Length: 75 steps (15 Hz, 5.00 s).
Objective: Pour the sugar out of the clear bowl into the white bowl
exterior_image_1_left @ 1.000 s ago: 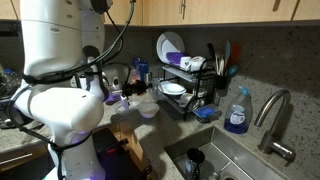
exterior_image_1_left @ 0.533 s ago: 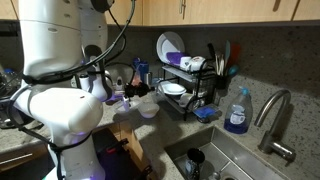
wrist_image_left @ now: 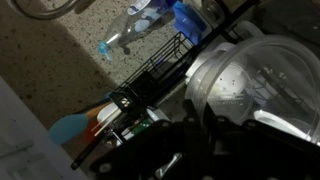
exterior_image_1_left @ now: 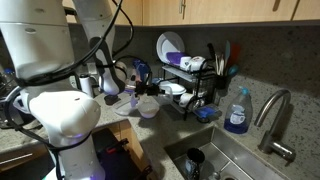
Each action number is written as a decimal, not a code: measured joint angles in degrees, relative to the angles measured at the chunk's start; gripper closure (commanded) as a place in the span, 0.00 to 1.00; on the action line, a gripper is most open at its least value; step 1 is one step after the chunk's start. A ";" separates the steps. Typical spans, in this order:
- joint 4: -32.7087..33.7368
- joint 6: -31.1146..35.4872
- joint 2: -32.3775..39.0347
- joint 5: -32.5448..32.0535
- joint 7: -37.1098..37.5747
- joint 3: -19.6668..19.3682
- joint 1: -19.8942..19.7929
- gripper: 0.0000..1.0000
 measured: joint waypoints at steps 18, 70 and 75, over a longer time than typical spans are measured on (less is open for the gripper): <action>-1.00 42.50 -19.13 5.07 -13.19 -22.18 -5.97 0.98; -4.32 76.21 3.24 5.30 -25.11 -39.84 -16.06 0.98; -2.51 78.42 5.93 7.39 -25.55 -39.57 -15.75 0.98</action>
